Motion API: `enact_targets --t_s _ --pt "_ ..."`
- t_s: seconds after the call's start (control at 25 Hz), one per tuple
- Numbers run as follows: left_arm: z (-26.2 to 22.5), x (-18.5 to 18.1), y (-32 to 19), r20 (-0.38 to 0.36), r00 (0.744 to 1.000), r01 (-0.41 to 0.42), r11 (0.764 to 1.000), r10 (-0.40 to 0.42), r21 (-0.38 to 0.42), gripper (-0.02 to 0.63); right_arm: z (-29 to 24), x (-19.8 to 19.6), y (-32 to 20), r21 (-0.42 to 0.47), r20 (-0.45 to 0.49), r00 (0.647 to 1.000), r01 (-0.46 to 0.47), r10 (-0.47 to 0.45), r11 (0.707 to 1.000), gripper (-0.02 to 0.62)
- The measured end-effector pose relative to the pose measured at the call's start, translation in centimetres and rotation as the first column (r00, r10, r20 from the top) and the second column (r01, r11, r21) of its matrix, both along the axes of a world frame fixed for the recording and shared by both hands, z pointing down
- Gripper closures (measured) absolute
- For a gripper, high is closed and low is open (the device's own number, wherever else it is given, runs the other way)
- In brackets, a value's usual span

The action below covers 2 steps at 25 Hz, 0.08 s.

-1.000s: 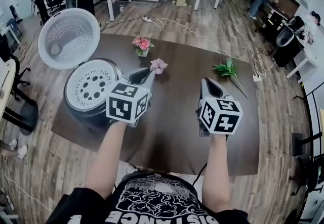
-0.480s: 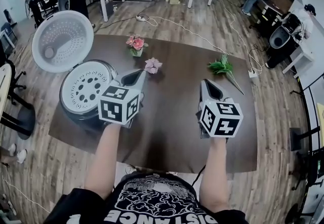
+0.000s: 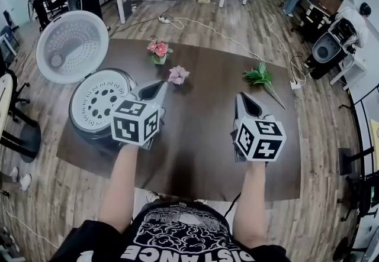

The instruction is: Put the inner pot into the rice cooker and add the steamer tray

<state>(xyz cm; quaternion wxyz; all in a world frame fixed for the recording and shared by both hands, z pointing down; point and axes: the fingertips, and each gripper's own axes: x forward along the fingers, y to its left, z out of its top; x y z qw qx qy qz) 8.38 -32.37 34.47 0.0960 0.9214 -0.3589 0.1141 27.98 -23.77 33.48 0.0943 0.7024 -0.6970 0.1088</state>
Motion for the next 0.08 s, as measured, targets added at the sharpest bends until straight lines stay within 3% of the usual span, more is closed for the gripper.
enact_targets --t_s 0.08 --pt "-0.14 0.2 0.0 0.001 1.0 -0.002 1.0 0.002 -0.001 0.603 -0.11 0.12 0.06 -0.002 0.002 1.0 0.001 -0.001 1.0 0.597"
